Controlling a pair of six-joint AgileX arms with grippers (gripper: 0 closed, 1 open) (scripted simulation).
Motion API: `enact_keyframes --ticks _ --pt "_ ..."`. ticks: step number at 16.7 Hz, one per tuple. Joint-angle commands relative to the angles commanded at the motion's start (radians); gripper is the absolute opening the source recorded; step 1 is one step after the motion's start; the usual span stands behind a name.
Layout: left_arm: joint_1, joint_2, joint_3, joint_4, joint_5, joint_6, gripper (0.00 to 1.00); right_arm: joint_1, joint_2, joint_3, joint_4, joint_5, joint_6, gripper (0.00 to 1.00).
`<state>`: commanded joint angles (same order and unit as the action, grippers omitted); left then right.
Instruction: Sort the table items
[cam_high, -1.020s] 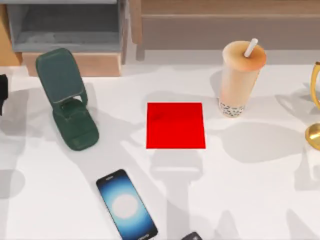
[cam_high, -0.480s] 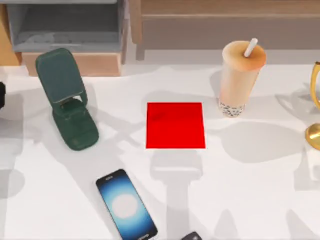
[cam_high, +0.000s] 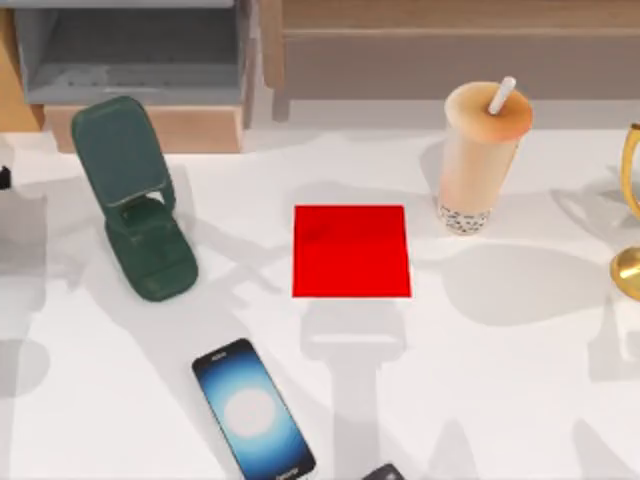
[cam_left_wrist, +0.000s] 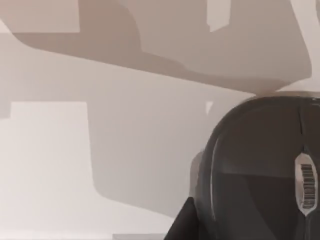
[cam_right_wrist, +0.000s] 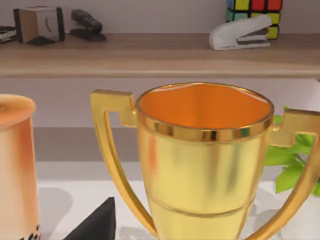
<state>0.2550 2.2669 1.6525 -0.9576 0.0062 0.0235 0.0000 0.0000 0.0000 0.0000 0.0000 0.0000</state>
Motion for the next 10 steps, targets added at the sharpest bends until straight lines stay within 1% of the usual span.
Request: enact_keyframes --ticks 3,4,10 --pt "0.000 0.000 0.000 0.000 0.000 0.000 0.02 0.000 0.000 0.000 0.000 0.000 0.000 1.00" --pt "0.000 0.000 0.000 0.000 0.000 0.000 0.00 0.000 0.000 0.000 0.000 0.000 0.000 1.00" --pt "0.000 0.000 0.000 0.000 0.000 0.000 0.00 0.000 0.000 0.000 0.000 0.000 0.000 1.00"
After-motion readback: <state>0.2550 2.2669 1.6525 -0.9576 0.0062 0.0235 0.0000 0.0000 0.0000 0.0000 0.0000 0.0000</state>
